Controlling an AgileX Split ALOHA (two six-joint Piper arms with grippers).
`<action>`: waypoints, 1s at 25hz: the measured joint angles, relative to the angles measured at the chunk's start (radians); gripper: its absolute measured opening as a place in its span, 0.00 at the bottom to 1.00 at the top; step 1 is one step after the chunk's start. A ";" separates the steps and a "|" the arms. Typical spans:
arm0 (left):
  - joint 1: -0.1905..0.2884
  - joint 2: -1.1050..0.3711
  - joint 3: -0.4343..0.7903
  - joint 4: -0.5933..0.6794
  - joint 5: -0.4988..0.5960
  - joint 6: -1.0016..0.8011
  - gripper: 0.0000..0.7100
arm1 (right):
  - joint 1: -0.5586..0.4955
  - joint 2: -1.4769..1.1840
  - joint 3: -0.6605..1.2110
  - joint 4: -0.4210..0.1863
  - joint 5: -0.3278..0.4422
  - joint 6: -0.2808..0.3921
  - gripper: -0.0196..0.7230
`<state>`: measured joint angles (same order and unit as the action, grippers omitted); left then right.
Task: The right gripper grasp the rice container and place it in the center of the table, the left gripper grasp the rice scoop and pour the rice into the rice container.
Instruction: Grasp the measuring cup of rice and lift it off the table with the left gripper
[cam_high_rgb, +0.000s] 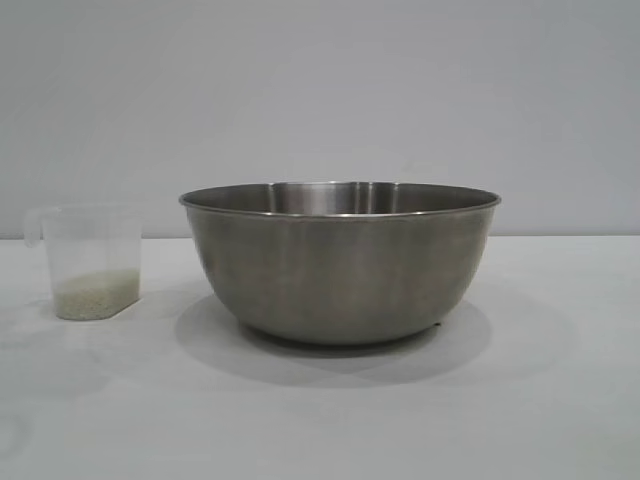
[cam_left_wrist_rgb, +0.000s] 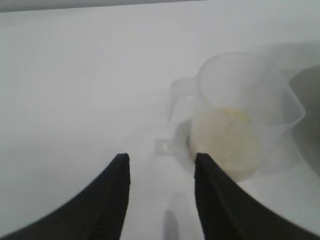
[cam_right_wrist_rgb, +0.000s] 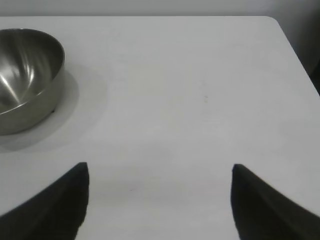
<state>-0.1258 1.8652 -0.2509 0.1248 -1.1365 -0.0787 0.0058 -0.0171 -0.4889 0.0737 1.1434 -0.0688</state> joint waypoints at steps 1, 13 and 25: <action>0.000 0.012 -0.012 0.005 0.000 -0.002 0.42 | 0.000 0.000 0.000 0.000 0.000 0.000 0.70; 0.000 0.098 -0.113 0.017 -0.003 -0.023 0.42 | 0.000 0.000 0.000 0.000 0.000 0.000 0.70; 0.000 0.163 -0.193 0.017 -0.006 -0.023 0.42 | 0.000 0.000 0.000 0.000 0.000 0.000 0.70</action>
<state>-0.1258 2.0279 -0.4435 0.1416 -1.1429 -0.1018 0.0058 -0.0171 -0.4889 0.0737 1.1434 -0.0688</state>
